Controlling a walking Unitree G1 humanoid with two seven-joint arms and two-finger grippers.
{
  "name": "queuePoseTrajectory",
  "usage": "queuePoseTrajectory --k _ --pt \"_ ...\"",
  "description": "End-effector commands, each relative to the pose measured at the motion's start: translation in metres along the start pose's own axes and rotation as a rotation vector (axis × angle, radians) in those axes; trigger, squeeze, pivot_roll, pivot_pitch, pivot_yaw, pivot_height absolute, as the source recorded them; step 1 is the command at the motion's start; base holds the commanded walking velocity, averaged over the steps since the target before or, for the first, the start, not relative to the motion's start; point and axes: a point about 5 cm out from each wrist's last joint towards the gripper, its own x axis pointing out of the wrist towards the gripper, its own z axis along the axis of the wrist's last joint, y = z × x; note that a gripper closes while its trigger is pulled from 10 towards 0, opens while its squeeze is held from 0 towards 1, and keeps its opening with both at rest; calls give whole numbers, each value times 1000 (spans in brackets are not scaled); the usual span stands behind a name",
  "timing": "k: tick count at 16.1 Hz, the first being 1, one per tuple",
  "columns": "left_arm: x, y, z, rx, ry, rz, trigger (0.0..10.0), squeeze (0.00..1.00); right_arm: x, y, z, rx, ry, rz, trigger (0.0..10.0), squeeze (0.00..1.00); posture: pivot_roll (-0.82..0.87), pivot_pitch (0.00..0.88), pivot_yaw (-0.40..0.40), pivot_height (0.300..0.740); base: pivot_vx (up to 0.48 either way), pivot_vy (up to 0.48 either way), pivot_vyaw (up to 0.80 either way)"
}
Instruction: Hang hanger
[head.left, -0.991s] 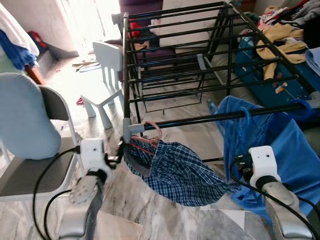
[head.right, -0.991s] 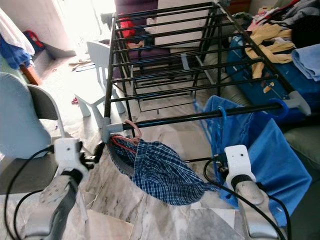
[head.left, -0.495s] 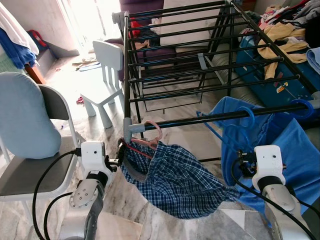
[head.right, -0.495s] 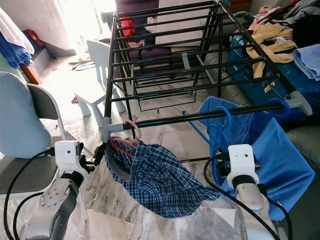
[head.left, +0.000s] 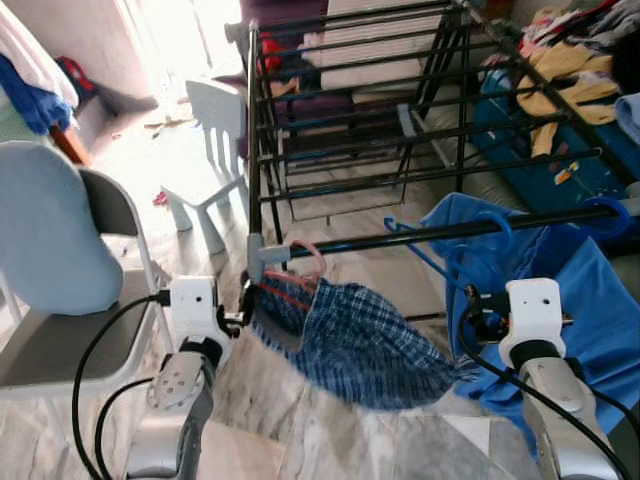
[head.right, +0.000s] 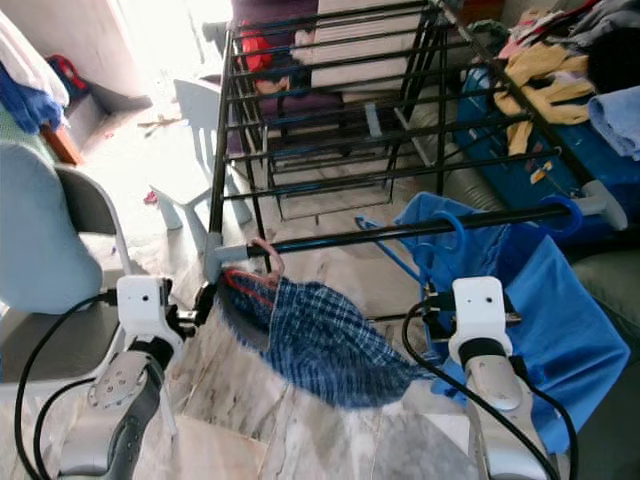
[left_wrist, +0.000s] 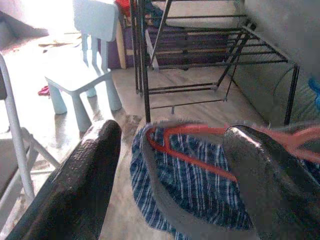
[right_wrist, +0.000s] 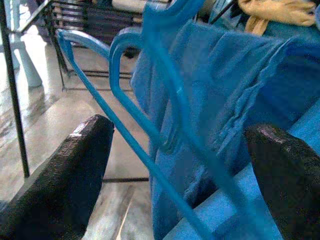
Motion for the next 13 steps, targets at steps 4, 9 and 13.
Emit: queuePoseTrajectory --k 4,9,13 --pt "0 6 -4 13 24 26 10000 0 -1 4 5 12 -23 16 10000 894 -161 0 100 740 -288 0 0" --pt "1 5 -4 11 23 28 10000 0 0 6 8 11 -40 30 10000 392 -161 0 98 740 -310 0 0" --pt "3 4 -4 7 21 34 10000 0 2 9 10 14 -53 48 10000 235 -162 0 94 740 -313 0 0"
